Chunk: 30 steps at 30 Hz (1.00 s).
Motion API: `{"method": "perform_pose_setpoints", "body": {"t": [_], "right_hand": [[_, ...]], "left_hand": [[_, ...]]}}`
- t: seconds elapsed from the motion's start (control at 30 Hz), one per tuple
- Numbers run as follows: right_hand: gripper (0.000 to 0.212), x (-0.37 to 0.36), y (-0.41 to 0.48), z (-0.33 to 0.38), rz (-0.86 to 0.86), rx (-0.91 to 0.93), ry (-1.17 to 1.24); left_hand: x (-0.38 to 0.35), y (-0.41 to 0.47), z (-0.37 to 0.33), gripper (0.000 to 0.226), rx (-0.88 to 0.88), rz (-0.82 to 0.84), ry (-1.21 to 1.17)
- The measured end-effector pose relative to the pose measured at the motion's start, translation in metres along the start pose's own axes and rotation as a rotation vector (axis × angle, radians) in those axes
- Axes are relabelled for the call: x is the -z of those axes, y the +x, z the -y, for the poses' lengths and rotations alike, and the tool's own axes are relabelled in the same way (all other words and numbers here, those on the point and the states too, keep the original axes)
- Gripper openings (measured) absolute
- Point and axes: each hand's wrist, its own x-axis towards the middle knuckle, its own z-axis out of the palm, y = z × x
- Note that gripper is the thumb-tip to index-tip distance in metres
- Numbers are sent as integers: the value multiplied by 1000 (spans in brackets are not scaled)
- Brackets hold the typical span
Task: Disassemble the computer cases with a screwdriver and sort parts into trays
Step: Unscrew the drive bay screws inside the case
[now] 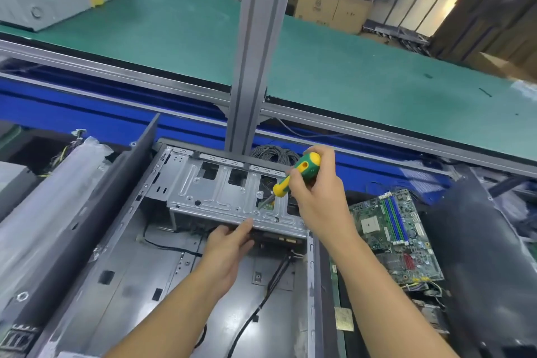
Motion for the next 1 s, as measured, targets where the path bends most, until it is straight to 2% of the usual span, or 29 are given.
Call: {"method": "perform_pose_setpoints", "body": {"t": [0.3, 1.0], "right_hand": [[25, -10, 8, -6, 2, 33, -65], [22, -6, 0, 0, -13, 58, -44]], "left_hand": [[-1, 4, 0, 15, -2, 25, -30], [3, 8, 5, 12, 34, 85, -123]]}}
